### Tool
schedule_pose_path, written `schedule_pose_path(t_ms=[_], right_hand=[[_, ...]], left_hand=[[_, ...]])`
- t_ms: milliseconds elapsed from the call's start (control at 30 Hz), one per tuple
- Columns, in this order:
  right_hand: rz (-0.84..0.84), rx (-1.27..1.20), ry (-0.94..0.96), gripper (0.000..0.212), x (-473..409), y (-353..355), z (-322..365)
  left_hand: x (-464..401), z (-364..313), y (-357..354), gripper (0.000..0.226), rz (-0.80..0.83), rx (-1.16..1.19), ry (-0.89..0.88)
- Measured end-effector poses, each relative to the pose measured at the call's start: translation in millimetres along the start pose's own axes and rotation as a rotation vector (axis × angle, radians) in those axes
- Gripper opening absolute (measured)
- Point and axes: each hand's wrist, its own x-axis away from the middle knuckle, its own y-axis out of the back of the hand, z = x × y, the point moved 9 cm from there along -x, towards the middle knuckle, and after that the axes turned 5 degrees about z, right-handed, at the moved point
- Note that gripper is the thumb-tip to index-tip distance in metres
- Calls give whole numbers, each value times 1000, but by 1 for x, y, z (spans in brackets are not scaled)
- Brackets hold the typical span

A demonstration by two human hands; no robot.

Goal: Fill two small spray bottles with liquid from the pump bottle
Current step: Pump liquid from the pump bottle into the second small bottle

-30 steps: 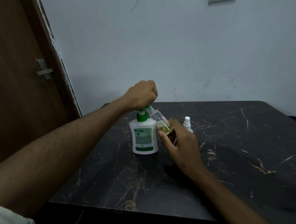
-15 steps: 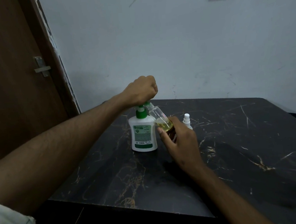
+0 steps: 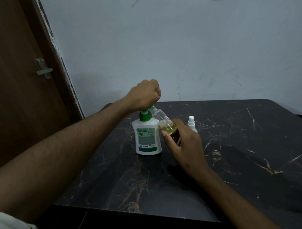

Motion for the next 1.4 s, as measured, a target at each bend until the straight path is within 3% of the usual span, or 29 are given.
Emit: schedule_pose_path(t_ms=[200, 333, 1067, 1400], right_hand=[[-4, -13, -2, 19, -1, 0, 2], [-1, -11, -2, 23, -1, 1, 2], [1, -23, 2, 14, 0, 1, 2], [0, -2, -4, 20, 0, 1, 1]], left_hand=[[-4, -2, 7, 30, 6, -15, -12], [-3, -3, -2, 4, 42, -14, -32], [-5, -2, -3, 5, 34, -9, -51], [-5, -4, 2, 6, 18, -40, -43]])
